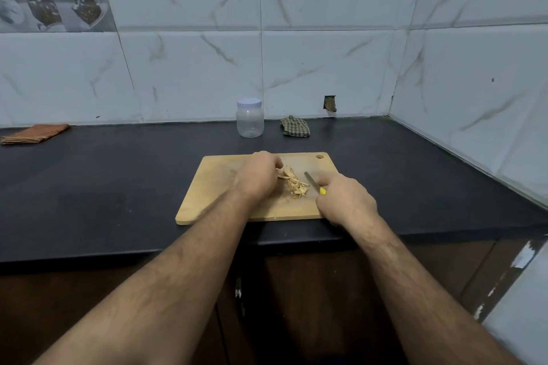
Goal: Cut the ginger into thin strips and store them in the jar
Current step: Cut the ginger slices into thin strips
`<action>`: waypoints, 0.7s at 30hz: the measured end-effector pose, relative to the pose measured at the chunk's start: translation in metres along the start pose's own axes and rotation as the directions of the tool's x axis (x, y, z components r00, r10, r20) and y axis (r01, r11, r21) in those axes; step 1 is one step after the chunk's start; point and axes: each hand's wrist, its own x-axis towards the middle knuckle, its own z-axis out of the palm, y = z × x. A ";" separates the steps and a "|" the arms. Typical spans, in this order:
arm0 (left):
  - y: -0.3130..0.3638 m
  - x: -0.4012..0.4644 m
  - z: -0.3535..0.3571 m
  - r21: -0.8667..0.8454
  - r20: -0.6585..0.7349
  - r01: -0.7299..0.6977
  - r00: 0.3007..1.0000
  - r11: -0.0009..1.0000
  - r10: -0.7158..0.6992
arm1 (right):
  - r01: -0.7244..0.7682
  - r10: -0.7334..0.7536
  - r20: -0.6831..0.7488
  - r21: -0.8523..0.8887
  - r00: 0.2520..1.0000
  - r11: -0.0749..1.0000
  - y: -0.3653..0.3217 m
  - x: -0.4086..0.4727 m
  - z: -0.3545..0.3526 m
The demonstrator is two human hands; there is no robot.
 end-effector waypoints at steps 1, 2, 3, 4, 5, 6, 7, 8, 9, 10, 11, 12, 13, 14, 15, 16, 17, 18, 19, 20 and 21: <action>-0.001 0.003 0.002 0.060 0.017 -0.020 1.000 0.998 0.019 | -0.008 0.008 0.011 -0.005 1.000 1.000 0.001 0.000 0.000; -0.001 0.004 0.003 0.100 0.036 -0.033 0.999 0.994 0.029 | -0.011 0.011 0.021 -0.009 1.000 1.000 0.003 0.001 -0.001; -0.002 0.005 0.004 0.124 0.055 -0.041 0.998 0.991 0.034 | -0.009 0.010 0.028 -0.012 1.000 1.000 0.004 0.001 -0.001; -0.002 0.004 0.004 0.139 0.067 -0.047 0.997 0.989 0.038 | -0.008 0.008 0.035 -0.011 0.999 1.000 0.005 0.001 0.000; -0.003 0.004 0.004 0.151 0.069 -0.055 0.997 0.987 0.045 | -0.006 0.006 0.038 -0.008 0.999 1.000 0.005 0.001 0.000; -0.003 0.003 0.005 0.158 0.064 -0.065 0.996 0.985 0.055 | -0.006 0.006 0.041 -0.005 0.999 1.000 0.006 0.001 0.001; -0.004 0.003 0.005 0.166 0.063 -0.075 0.996 0.983 0.065 | -0.007 0.007 0.043 -0.004 0.999 1.000 0.006 0.001 0.001; -0.003 0.003 0.005 0.172 0.066 -0.083 0.995 0.982 0.072 | -0.006 0.006 0.049 -0.005 0.999 1.000 0.006 0.000 0.001; -0.003 0.003 0.005 0.175 0.077 -0.088 0.994 0.981 0.076 | -0.002 0.002 0.057 -0.010 0.998 1.000 0.006 -0.001 0.001; -0.003 0.003 0.006 0.175 0.087 -0.093 0.993 0.980 0.079 | 0.006 -0.005 0.067 -0.015 0.998 1.000 0.005 -0.002 0.001; -0.002 0.003 0.006 0.171 0.096 -0.096 0.992 0.981 0.080 | 0.014 -0.013 0.076 -0.017 0.997 1.000 0.005 -0.003 0.000; -0.002 0.003 0.005 0.165 0.099 -0.099 0.992 0.981 0.084 | 0.022 -0.021 0.082 -0.017 0.996 1.000 0.004 -0.005 -0.001; -0.002 0.003 0.005 0.158 0.098 -0.101 0.991 0.982 0.087 | 0.028 -0.027 0.085 -0.018 0.996 0.999 0.004 -0.007 -0.002; -0.003 0.003 0.006 0.148 0.097 -0.105 0.991 0.983 0.091 | 0.032 -0.030 0.085 -0.020 0.996 0.999 0.004 -0.008 -0.002; -0.003 0.003 0.006 0.139 0.104 -0.109 0.990 0.984 0.095 | 0.032 -0.030 0.083 -0.022 0.996 0.999 0.004 -0.009 -0.003; -0.004 0.003 0.005 0.137 0.123 -0.115 0.988 0.984 0.098 | 0.029 -0.027 0.078 -0.023 0.997 0.999 0.004 -0.010 -0.004; -0.004 0.004 0.004 0.141 0.148 -0.123 0.984 0.982 0.101 | 0.024 -0.023 0.071 -0.021 0.997 0.999 0.004 -0.010 -0.004; -0.004 0.004 0.003 0.143 0.168 -0.131 0.980 0.981 0.106 | 0.020 -0.019 0.068 -0.019 0.998 1.000 0.004 -0.011 -0.005; -0.004 0.004 0.003 0.140 0.177 -0.133 0.978 0.981 0.108 | 0.017 -0.016 0.067 -0.018 0.998 1.000 0.003 -0.012 -0.005; -0.005 0.004 0.002 0.136 0.174 -0.131 0.979 0.982 0.107 | 0.014 -0.013 0.065 -0.013 0.998 1.000 0.003 -0.012 -0.005; -0.005 0.004 0.002 0.133 0.164 -0.125 0.981 0.983 0.102 | 0.010 -0.010 0.061 -0.007 0.998 1.000 0.003 -0.013 -0.005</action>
